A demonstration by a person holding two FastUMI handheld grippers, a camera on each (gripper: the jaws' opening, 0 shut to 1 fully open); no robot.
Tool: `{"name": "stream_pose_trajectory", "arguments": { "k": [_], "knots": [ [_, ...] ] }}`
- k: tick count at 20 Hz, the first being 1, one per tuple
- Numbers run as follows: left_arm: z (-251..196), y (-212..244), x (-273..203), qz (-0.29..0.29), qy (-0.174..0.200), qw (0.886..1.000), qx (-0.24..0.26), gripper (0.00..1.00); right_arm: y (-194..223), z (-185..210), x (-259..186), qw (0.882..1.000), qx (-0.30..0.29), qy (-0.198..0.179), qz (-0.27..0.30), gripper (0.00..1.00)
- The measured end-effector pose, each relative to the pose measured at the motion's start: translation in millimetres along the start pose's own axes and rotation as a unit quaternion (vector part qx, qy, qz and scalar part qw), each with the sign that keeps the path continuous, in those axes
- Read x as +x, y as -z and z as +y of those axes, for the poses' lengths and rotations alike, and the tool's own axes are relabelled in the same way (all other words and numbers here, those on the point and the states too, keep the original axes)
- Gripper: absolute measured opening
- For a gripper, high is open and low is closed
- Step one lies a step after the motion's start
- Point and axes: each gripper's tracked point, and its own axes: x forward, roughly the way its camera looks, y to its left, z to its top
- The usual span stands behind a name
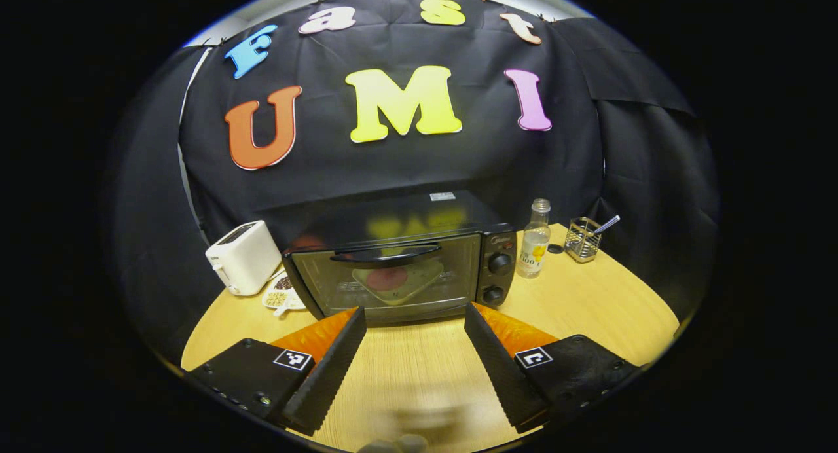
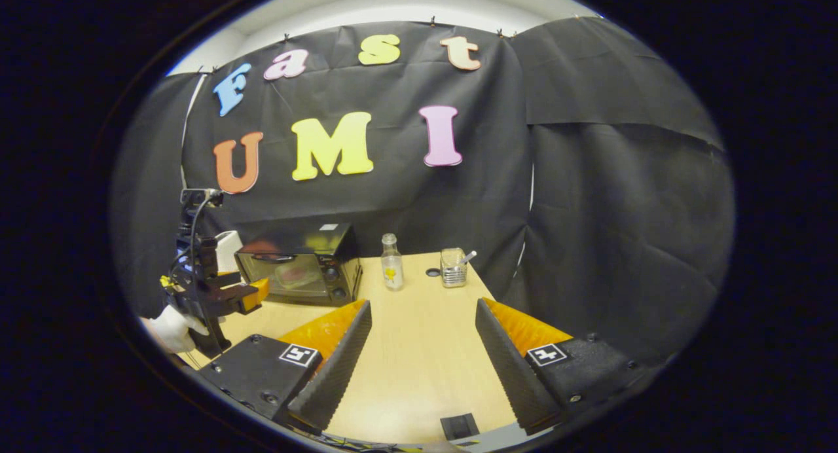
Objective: Open the electric oven with the left hand, put the food in, and close the electric oven.
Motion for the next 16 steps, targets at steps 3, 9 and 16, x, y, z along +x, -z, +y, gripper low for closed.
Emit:
{"name": "stream_pose_trajectory", "arguments": {
  "k": [3,9,16],
  "knots": [
    [-3.7,-34.9,-53.1,-0.045,-0.015,0.999,-0.015,0.97,-16.4,-10.5,-9.7,0.999,-0.008,-0.028,-0.026,1.0],
    [8.9,-96.1,-201.0,-0.139,-0.071,0.987,-0.044,0.96,-53.1,-36.0,-47.0,0.994,-0.014,-0.076,-0.083,1.0],
    [28.7,-96.4,-304.9,-0.164,-0.119,0.979,-0.036,0.96,-70.1,-25.5,-86.1,0.985,-0.014,-0.116,-0.126,0.96]
  ]
}}
